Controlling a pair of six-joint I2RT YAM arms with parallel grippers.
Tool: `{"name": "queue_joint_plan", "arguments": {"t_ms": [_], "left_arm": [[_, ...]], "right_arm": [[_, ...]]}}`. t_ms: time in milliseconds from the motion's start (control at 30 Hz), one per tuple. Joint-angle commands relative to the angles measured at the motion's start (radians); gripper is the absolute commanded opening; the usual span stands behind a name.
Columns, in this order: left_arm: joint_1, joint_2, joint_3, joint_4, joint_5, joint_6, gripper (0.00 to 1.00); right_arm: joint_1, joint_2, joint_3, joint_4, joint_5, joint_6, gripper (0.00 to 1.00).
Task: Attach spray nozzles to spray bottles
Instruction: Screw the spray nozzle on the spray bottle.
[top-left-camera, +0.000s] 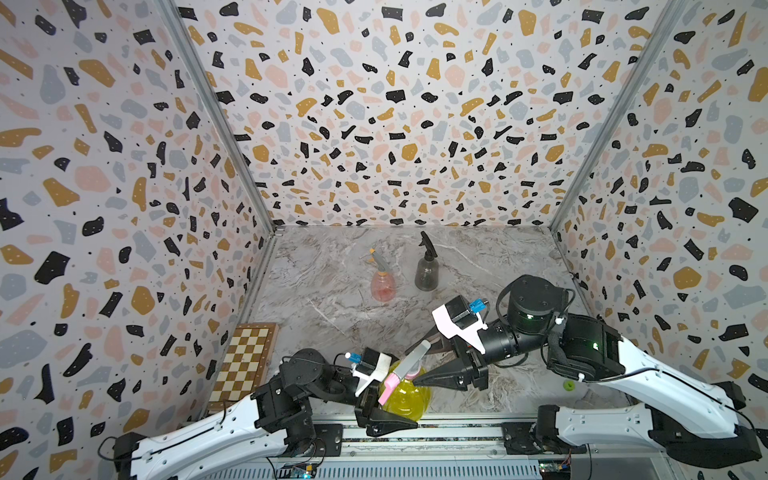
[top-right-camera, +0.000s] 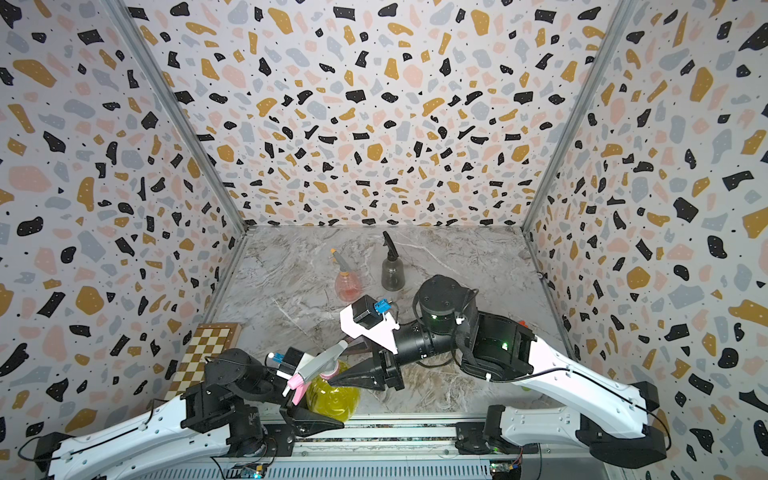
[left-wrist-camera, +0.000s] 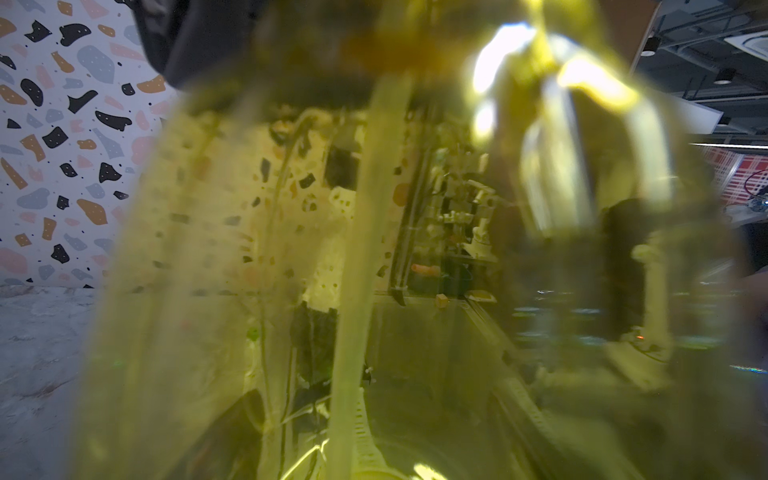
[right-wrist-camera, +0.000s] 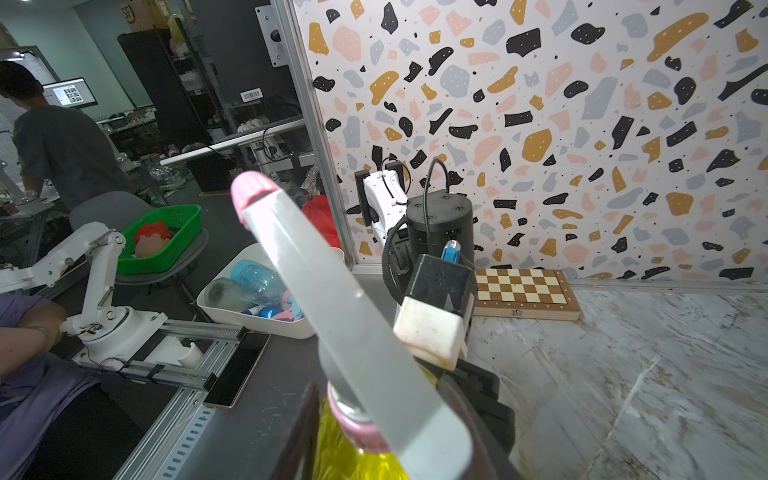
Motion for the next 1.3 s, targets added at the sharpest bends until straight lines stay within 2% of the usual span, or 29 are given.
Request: {"name": "queue_joint_plan", "arguments": {"t_ms": [0,533,833,933,1067,1267], "left_arm": [[-0.002,-0.001,0.031,0.035,-0.012,0.01,0.0],[-0.002,-0.017,0.06,-0.018,-0.079,0.03,0.0],[-0.003,-0.045,0.14,-0.129,-0.223,0.097,0.0],[-0.002,-0.049,0.162,-0.156,-0.307,0.118,0.0],[-0.002,-0.068,0.16,-0.151,-0.43,0.14,0.0],[-0.002,-0.072,0.146,-0.113,-0.506,0.156,0.0]], "right_arm": [[0.0,-0.006,0.033,0.029,-0.012,0.014,0.46],[0.003,-0.011,0.002,0.027,0.021,0.031,0.25],[0.064,-0.008,-0.039,-0.013,0.177,0.046,0.2],[0.074,-0.009,-0.06,-0.014,0.231,0.076,0.18],[0.102,-0.013,-0.101,-0.008,0.349,0.136,0.16],[0.165,-0.032,-0.178,0.041,0.501,0.212,0.14]]}}
